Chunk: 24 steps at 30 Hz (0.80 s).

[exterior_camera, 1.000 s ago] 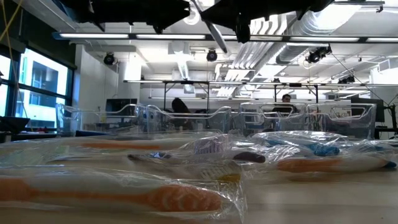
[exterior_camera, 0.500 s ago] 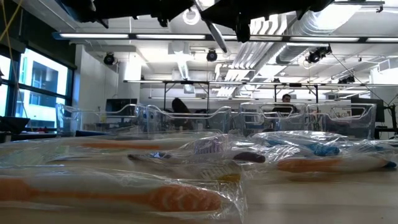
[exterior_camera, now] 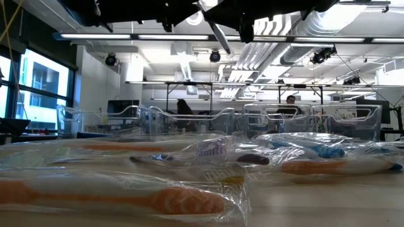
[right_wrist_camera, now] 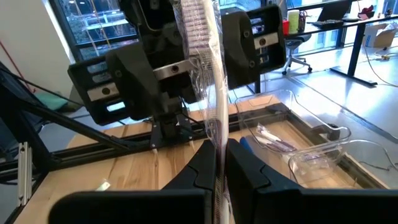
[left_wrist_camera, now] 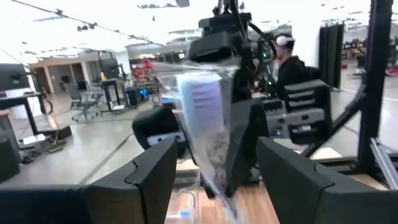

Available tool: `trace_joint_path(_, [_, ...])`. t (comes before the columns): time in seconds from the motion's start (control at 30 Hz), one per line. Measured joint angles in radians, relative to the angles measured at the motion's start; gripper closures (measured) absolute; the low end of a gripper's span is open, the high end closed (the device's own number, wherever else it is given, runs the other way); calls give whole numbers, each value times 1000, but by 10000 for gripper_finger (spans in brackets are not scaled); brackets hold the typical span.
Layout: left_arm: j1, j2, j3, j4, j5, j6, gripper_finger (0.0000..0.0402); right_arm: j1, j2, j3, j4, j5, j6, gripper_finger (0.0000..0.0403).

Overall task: Pick & Place Toothbrushes
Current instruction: Put the violet toothbrush into the left transparent bin

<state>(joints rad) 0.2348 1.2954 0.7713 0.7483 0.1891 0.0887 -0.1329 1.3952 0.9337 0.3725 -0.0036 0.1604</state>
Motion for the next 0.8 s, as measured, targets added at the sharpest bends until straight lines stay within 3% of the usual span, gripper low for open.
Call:
trace_joint_path(0.47, [0,61,66,11,-23,11,198,0,0,0,-1,0,0,393])
trace_joint_path(0.8, [0,62,68,5,-21,11,307,0,0,0,-1,0,-7,393])
